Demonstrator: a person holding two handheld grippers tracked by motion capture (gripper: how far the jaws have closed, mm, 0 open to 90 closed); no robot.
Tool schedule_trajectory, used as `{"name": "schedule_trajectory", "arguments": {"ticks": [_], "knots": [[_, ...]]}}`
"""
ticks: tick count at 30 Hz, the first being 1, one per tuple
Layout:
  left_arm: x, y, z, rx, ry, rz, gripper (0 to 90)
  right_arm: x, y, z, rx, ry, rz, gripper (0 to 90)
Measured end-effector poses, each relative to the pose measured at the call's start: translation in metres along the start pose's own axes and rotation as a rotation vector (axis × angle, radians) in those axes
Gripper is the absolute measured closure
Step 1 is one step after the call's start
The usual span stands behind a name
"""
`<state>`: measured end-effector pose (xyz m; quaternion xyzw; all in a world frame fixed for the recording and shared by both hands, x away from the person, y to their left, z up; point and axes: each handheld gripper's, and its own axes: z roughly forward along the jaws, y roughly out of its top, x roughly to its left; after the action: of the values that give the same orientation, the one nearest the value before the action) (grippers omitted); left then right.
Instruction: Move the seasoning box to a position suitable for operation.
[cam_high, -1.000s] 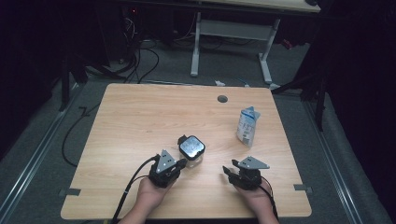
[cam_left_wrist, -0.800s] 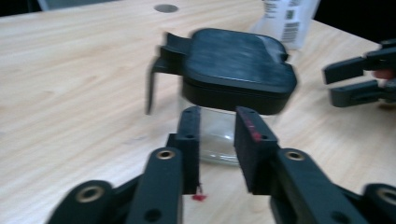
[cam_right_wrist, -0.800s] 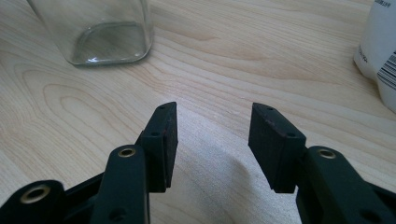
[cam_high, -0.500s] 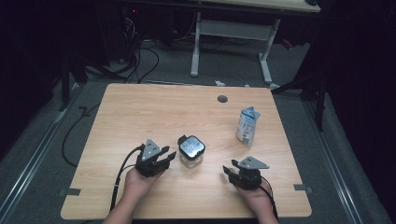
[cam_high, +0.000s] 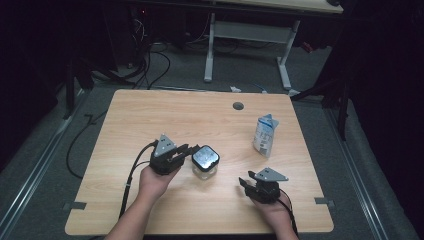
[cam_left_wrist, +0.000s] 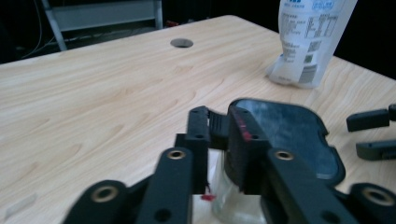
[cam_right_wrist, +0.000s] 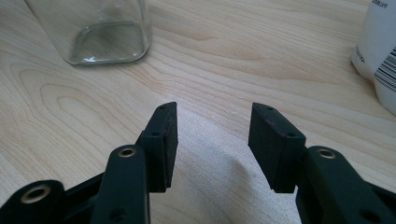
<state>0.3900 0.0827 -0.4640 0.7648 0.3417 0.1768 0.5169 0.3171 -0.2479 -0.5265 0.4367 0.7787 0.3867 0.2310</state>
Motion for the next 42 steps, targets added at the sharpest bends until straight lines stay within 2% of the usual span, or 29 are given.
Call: {"name": "schedule_trajectory", "arguments": {"ticks": [4,6,10,14,16,17,18,20,22,30,42], "knots": [[-0.001,0.005,0.010,0.003,0.004,-0.001,89.6,0.000,0.000,0.000,0.001,0.002,0.001,52.3],[-0.001,0.006,0.018,0.003,0.011,0.006,89.9,0.000,0.000,0.000,0.000,0.003,0.000,52.3],[-0.001,0.005,0.024,-0.008,0.015,0.007,89.9,0.000,0.000,0.000,-0.002,0.003,-0.001,52.3],[-0.001,0.003,0.028,0.008,0.021,0.015,89.9,0.000,0.000,0.000,0.000,0.005,0.002,52.7],[-0.002,0.002,0.030,0.007,0.022,0.019,90.0,0.001,0.000,-0.001,-0.010,0.015,-0.009,61.2],[-0.002,0.002,0.030,0.007,0.022,0.019,90.0,0.001,0.000,-0.001,-0.010,0.015,-0.009,61.2],[-0.002,0.001,0.030,0.007,0.019,0.022,90.0,0.002,0.001,-0.003,-0.024,0.026,-0.007,69.1],[-0.003,0.001,0.030,0.004,0.021,0.025,90.0,0.002,0.002,-0.003,-0.032,0.032,-0.011,71.5],[-0.002,0.001,0.031,0.000,0.017,0.018,90.0,0.007,0.005,-0.003,-0.044,0.038,-0.022,79.0],[0.002,-0.002,0.031,-0.017,0.015,-0.013,90.0,0.016,0.011,0.002,-0.055,0.062,-0.043,87.3],[0.002,-0.003,0.031,-0.023,0.019,-0.015,90.0,0.021,0.013,0.006,-0.053,0.067,-0.054,86.7]]}}
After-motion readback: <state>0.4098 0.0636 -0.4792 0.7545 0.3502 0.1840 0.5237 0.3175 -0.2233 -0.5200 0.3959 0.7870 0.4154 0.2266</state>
